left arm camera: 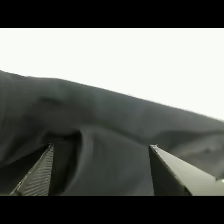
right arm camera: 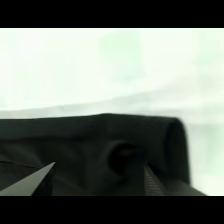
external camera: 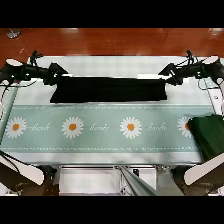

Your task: Fold the shirts.

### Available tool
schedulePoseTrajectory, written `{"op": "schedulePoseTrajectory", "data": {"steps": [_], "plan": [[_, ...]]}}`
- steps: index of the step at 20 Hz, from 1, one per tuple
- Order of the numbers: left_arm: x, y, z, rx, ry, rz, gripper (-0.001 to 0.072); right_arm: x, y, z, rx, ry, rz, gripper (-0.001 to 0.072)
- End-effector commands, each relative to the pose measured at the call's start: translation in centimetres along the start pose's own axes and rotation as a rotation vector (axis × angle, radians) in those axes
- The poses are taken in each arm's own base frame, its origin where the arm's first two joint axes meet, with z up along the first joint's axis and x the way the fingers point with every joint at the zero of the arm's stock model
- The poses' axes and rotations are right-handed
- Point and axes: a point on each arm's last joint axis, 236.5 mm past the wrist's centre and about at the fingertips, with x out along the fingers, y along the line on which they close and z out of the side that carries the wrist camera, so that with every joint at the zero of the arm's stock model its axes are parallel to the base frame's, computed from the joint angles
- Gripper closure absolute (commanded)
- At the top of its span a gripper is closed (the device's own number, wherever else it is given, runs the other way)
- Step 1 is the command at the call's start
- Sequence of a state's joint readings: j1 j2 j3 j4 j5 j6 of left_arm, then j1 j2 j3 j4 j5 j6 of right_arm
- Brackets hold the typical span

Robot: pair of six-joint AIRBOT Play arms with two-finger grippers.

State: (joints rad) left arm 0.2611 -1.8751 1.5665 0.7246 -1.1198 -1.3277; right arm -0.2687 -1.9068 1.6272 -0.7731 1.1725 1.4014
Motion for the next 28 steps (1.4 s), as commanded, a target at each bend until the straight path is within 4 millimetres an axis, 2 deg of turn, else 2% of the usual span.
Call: {"op": "schedulePoseTrajectory", "data": {"steps": [1,3,4,5,6,8,10,13,14,15,16,17,18,19,20,23,25,28], "plan": [[-4.9,3.0,-1.1,-0.026,0.116,0.129,0.0006,-3.0,-1.3,0.0,0.019,0.039,0.021,0.0082],[-8.8,7.2,-2.8,-0.132,0.159,0.313,0.0007,-3.7,-4.9,-1.0,0.052,0.08,-0.084,0.0082],[-10.0,8.1,-3.5,-0.123,0.169,0.361,0.0006,-3.7,-6.5,-1.7,0.068,0.102,-0.141,0.0082],[-10.6,7.9,-3.8,-0.091,0.161,0.366,0.0006,-3.2,-7.5,-2.5,0.082,0.128,-0.164,0.0082],[-10.7,7.3,-4.0,-0.066,0.134,0.358,0.0006,-2.4,-7.5,-3.3,0.096,0.157,-0.148,0.0082],[-10.3,4.8,-3.9,0.015,0.047,0.311,0.0007,-0.8,-6.9,-5.1,0.105,0.234,-0.117,0.0082],[-9.4,0.6,-4.3,0.076,-0.049,0.207,0.0007,0.9,-5.4,-6.5,0.074,0.293,-0.081,0.0082],[-7.2,-5.1,-6.6,0.151,-0.073,0.076,0.0007,3.3,-2.7,-7.4,0.027,0.312,-0.051,0.0091],[-6.1,-6.6,-7.9,0.166,-0.042,0.045,0.0006,4.0,-1.7,-7.5,0.014,0.31,-0.042,0.0122],[-4.9,-7.8,-9.1,0.187,-0.009,0.028,0.0006,4.3,-0.9,-7.8,-0.003,0.318,-0.037,0.0308],[-3.7,-8.9,-10.2,0.213,0.023,0.02,0.0007,4.3,-0.2,-8.0,-0.025,0.334,-0.032,0.0625],[-2.5,-9.9,-11.3,0.238,0.052,0.012,0.0009,3.6,0.6,-8.2,-0.052,0.352,-0.025,0.0694],[-1.5,-10.7,-12.3,0.261,0.076,0.005,0.0079,2.7,1.3,-8.3,-0.072,0.353,-0.025,0.0695],[-0.8,-11.4,-13.1,0.275,0.095,-0.002,0.0344,1.2,1.6,-8.0,-0.102,0.338,-0.049,0.0695],[-0.1,-12.3,-14.0,0.284,0.115,-0.023,0.0676,-0.7,1.4,-7.7,-0.145,0.317,-0.112,0.0695],[1.7,-16.7,-16.8,0.362,0.149,-0.126,0.0678,-6.5,1.9,-8.4,-0.252,0.241,-0.256,0.0695],[3.5,-19.0,-19.6,0.46,0.179,-0.139,0.0679,-9.8,2.9,-10.7,-0.306,0.165,-0.287,0.0695],[7.6,-22.1,-24.3,0.58,0.188,-0.139,0.0679,-14.1,3.9,-15.2,-0.352,0.048,-0.307,0.0695]]}}
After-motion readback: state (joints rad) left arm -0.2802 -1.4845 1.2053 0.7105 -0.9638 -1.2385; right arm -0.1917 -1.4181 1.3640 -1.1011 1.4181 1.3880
